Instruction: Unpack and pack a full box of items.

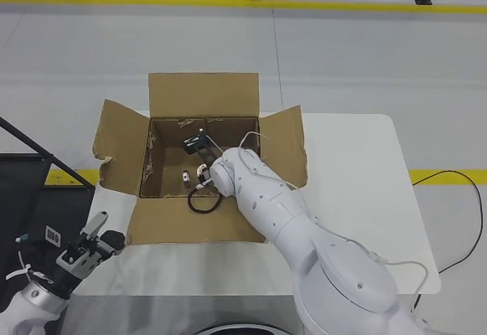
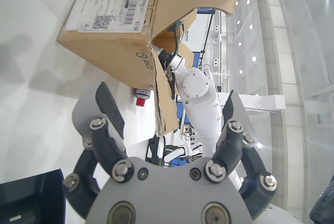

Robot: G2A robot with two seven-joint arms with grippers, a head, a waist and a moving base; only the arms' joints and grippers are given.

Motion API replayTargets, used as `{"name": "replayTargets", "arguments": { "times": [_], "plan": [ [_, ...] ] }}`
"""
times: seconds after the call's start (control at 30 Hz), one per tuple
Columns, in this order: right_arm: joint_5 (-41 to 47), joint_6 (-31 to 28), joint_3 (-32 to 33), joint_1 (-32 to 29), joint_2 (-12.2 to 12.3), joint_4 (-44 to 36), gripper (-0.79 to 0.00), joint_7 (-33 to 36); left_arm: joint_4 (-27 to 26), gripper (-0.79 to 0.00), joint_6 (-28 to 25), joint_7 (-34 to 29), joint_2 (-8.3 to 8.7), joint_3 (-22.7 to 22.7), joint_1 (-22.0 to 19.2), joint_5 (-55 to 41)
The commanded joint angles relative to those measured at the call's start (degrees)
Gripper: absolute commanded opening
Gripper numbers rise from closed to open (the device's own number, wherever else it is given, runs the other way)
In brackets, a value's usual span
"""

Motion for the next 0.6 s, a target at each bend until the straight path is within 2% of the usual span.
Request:
{"name": "replayTargets", "arguments": {
  "times": [0.0, 0.37, 0.57],
  "plan": [
    [-0.28, -0.32, 0.14, 0.3, -0.01, 0.06, -0.785, 0.37, 0.19, 0.0, 0.12, 0.01, 0.01, -0.05, -0.2, -0.14],
    [-1.58, -5.84, 0.97, 2.79, 0.38, 0.46, -0.785, 6.62, 0.78, 0.0, 0.46, -0.78, 0.07, 0.11, -1.09, -0.19],
    [-2.88, -6.31, 1.13, 3.64, 0.75, 0.75, -0.785, 9.81, 0.95, 0.0, 0.6, -1.24, 0.1, 0.25, -1.4, -0.13]
  ]
}}
